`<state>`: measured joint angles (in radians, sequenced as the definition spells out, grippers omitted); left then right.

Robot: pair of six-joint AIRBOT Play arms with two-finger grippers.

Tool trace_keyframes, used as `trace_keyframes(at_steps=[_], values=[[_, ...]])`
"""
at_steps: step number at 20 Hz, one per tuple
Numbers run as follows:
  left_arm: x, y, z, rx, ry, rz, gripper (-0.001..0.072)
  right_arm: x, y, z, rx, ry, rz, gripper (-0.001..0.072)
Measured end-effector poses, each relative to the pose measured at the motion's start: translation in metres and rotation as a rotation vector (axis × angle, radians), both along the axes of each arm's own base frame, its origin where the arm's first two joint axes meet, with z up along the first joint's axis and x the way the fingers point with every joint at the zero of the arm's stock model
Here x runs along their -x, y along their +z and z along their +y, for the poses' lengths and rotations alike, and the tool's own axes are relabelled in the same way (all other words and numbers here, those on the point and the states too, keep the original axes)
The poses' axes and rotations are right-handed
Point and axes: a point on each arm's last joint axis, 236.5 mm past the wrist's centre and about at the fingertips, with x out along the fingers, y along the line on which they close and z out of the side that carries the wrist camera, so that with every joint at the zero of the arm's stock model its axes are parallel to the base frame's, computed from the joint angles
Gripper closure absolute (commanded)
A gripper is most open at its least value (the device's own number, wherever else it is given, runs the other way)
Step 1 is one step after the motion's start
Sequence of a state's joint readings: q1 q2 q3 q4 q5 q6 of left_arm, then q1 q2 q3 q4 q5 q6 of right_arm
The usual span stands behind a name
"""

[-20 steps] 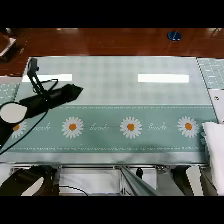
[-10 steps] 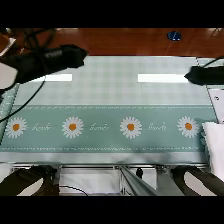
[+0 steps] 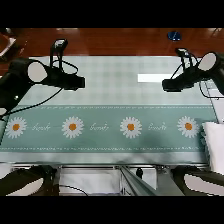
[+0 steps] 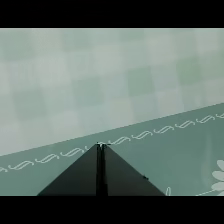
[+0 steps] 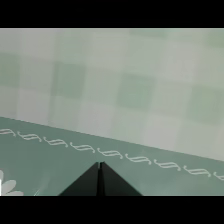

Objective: Fold the shirts.

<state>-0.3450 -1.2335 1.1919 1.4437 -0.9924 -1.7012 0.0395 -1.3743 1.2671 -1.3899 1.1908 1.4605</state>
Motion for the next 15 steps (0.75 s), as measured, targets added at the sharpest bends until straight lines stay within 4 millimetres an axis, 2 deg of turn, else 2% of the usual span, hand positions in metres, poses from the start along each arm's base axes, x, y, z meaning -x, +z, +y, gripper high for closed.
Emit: trace_keyframes(at_steps=[4,15], values=[[0.0040,-0.0070,0.0045,-0.022,0.004,0.031,0.0686,0.0003,-0.0041,-0.0036,0.026,0.012,0.013,0.0689],[0.0049,-0.0091,0.0064,-0.030,0.009,0.040,0.0685,0.0011,-0.0062,-0.0057,0.038,0.017,0.021,0.0689]])
